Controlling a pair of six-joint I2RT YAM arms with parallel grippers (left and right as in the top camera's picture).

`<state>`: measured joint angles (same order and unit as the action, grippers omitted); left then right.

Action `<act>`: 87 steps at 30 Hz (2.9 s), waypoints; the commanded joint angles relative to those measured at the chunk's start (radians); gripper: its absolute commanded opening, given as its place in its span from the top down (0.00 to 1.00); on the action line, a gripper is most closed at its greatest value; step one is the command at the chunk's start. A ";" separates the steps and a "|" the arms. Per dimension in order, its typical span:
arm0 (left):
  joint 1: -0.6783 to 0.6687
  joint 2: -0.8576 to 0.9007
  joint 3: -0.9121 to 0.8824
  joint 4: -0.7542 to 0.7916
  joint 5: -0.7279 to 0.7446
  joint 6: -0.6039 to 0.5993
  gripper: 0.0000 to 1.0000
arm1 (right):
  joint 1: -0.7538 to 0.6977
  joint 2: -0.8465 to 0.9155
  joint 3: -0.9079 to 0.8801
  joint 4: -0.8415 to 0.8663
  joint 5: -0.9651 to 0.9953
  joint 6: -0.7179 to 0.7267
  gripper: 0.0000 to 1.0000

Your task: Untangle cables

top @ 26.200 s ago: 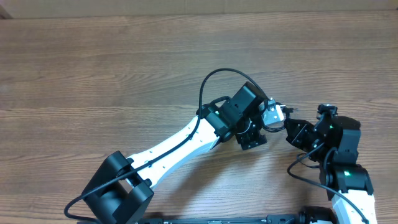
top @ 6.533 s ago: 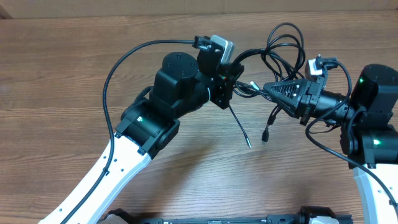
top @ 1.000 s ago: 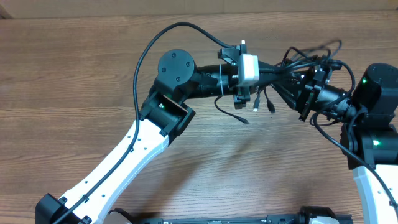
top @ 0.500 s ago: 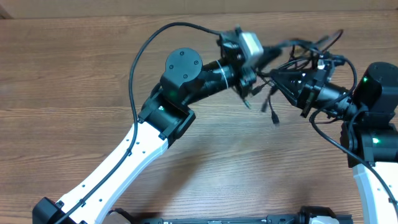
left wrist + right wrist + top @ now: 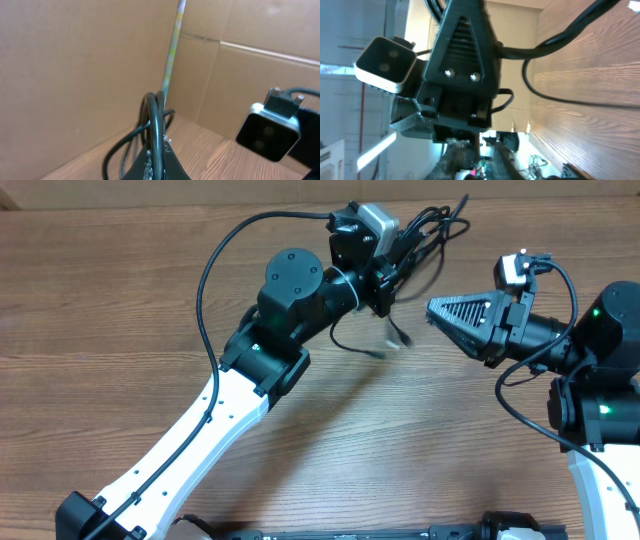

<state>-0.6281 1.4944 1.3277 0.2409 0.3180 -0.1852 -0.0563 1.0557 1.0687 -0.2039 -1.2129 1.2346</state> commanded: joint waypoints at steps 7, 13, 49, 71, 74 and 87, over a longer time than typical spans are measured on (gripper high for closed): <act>0.000 -0.004 0.003 0.154 0.169 -0.183 0.96 | 0.005 0.002 0.011 -0.172 0.182 0.014 0.30; -0.004 -0.004 0.003 0.156 0.281 -0.289 0.96 | 0.005 0.002 0.011 -0.173 0.251 0.025 0.47; 0.052 -0.004 0.003 0.092 0.082 -0.237 0.96 | 0.003 0.002 0.011 -0.164 0.007 -0.277 0.90; 0.052 -0.004 0.003 -0.114 0.352 -0.291 0.96 | -0.005 0.002 0.011 -0.137 0.349 -0.398 0.14; 0.052 -0.004 0.003 -0.112 0.352 -0.320 0.96 | -0.015 0.002 0.011 -0.139 0.349 -0.397 0.30; 0.027 -0.004 0.003 -0.078 0.406 -0.451 0.96 | -0.016 0.002 0.011 -0.146 0.473 -0.352 0.37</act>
<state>-0.5873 1.4952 1.3243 0.1390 0.6765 -0.6128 -0.0658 1.0634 1.0683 -0.3519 -0.7914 0.8635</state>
